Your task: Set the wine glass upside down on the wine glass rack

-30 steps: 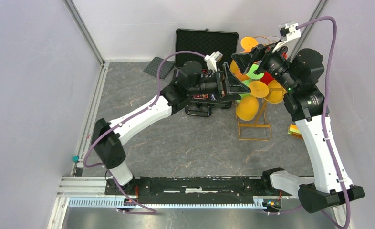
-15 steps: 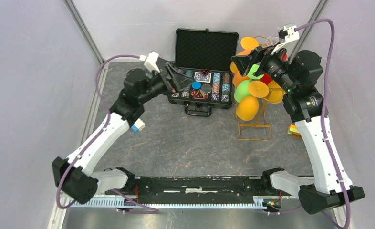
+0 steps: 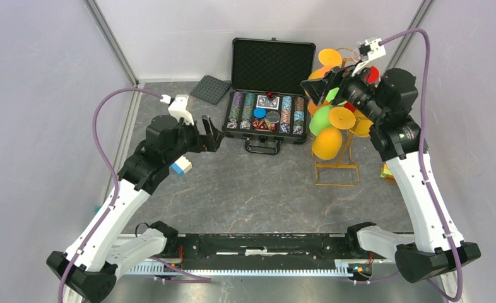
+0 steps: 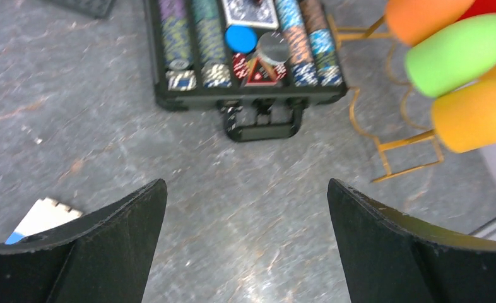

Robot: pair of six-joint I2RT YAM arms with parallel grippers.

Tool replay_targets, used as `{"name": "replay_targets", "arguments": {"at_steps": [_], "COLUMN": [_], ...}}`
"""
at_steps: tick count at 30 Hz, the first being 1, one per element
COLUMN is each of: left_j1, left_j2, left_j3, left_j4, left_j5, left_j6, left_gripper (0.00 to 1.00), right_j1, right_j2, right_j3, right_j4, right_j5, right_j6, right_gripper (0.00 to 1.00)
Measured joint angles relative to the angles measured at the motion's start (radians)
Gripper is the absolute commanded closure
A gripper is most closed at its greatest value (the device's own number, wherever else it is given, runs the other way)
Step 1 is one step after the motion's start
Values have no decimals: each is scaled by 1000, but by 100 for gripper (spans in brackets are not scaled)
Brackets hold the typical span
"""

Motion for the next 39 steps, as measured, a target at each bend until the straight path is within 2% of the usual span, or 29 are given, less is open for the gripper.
{"name": "replay_targets", "arguments": {"at_steps": [4,10,17,22,27,33,39], "left_j1": [0,0,0,0,3,11,26], "left_j2": [-29,-53,-58,-58,-58,-56,-43], "left_j3": [-55,-96,-102,-116,-147,-178,-206], "left_j4": [-50,-76,-85,-89,-91,-81,-44], "left_j5": [-26,-45,-47,-65,-81,-96,-99], "left_j6": [25,28,28,28,28,32,40], "left_gripper": [0,0,0,0,0,0,0], "right_j1": [58,266,517,712,838,852,851], "right_j2": [37,175,220,153,44,-186,-429], "right_j3": [6,102,79,-159,-442,-698,-886], "right_j4": [-1,-112,-268,-291,-324,-325,-303], "right_j5": [-23,-12,100,227,352,529,792], "right_j6": [-10,-118,-293,-389,-409,-275,-101], "right_gripper": [8,10,10,9,8,9,8]}}
